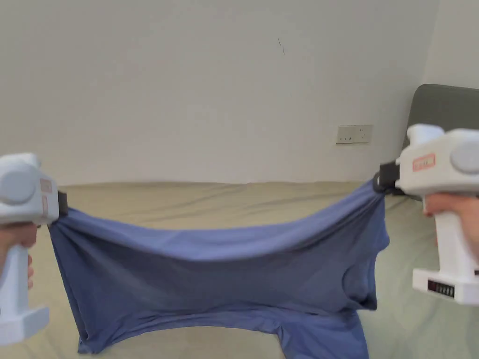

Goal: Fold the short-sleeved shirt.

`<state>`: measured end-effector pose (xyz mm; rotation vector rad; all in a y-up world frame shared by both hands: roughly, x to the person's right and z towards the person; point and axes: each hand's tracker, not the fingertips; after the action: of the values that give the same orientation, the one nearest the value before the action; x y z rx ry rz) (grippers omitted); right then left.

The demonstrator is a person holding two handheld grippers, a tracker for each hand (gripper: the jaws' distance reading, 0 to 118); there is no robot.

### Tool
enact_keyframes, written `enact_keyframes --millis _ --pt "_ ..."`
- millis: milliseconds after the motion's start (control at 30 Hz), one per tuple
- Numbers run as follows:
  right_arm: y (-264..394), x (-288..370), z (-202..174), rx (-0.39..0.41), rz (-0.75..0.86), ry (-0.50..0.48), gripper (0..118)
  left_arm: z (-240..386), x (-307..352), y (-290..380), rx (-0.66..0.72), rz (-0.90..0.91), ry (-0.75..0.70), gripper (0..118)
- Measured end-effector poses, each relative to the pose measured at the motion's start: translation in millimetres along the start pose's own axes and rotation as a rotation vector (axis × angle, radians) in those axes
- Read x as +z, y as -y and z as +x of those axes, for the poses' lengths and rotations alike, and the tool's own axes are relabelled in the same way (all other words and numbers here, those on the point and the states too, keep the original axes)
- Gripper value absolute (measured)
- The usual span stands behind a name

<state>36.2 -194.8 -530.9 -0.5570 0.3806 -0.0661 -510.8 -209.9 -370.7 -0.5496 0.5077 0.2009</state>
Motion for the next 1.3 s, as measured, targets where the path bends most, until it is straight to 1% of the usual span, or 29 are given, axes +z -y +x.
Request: enact_keyframes --millis 33,67,100,133,167,267,367,433,500,533,567,600,633,733,767,800,900,967,1033,1133,1233,1300 --pt "24 0 -2 -0.059 -0.003 -0.045 3 -2 -3 17 0.029 -0.006 0.012 6" --pt "44 -6 2 -0.129 -0.005 -0.058 3 -5 -6 34 0.03 -0.035 0.034 6" --pt "64 -11 5 -0.152 -0.043 -0.087 3 -4 -3 56 0.069 -0.041 0.068 6" --pt "88 -11 6 -0.163 -0.043 -0.1 3 -6 -3 74 0.063 -0.047 0.083 6" --pt "109 -7 2 -0.137 -0.047 -0.076 3 -8 -1 90 0.053 -0.052 0.072 6" --pt "171 0 1 -0.106 -0.089 -0.042 3 -16 14 147 0.044 -0.07 0.071 6" --pt "229 21 2 -0.096 -0.167 -0.049 3 -32 30 199 0.074 -0.147 0.083 6" --pt "257 40 5 -0.091 -0.178 -0.032 3 -47 45 226 0.09 -0.164 0.083 6" --pt "278 61 10 -0.102 -0.173 -0.024 3 -67 54 250 0.144 -0.185 0.083 6" --pt "286 71 12 -0.12 -0.174 -0.023 3 -75 62 258 0.157 -0.18 0.088 6" --pt "294 81 24 -0.143 -0.158 -0.021 3 -80 72 266 0.145 -0.176 0.083 6" --pt "298 96 25 -0.151 -0.108 -0.011 3 -85 85 274 0.12 -0.137 0.021 6" --pt "299 110 25 -0.158 -0.064 -0.015 3 -90 102 280 0.097 -0.106 -0.008 6" --pt "294 138 32 -0.192 -0.031 -0.019 3 -109 119 285 0.133 -0.136 0.018 6" --pt "291 148 34 -0.218 -0.008 -0.032 3 -112 128 287 0.147 -0.148 0.035 6" --pt "288 159 38 -0.248 -0.004 -0.065 3 -117 138 288 0.168 -0.141 0.045 6" --pt "295 192 49 -0.311 0.011 -0.074 3 -135 160 295 0.19 -0.14 0.061 6" --pt "309 214 64 -0.35 0.008 -0.094 3 -144 177 301 0.195 -0.139 0.062 6" --pt "322 238 72 -0.359 0.006 -0.083 3 -144 201 305 0.183 -0.136 0.065 6" --pt "339 266 80 -0.36 0.007 -0.097 3 -144 226 311 0.139 -0.111 0.038 6" --pt "360 281 83 -0.321 -0.041 -0.067 3 -141 246 322 0.127 -0.121 0.037 6" --pt "377 288 86 -0.342 -0.062 -0.056 3 -141 256 329 0.124 -0.141 0.035 6"
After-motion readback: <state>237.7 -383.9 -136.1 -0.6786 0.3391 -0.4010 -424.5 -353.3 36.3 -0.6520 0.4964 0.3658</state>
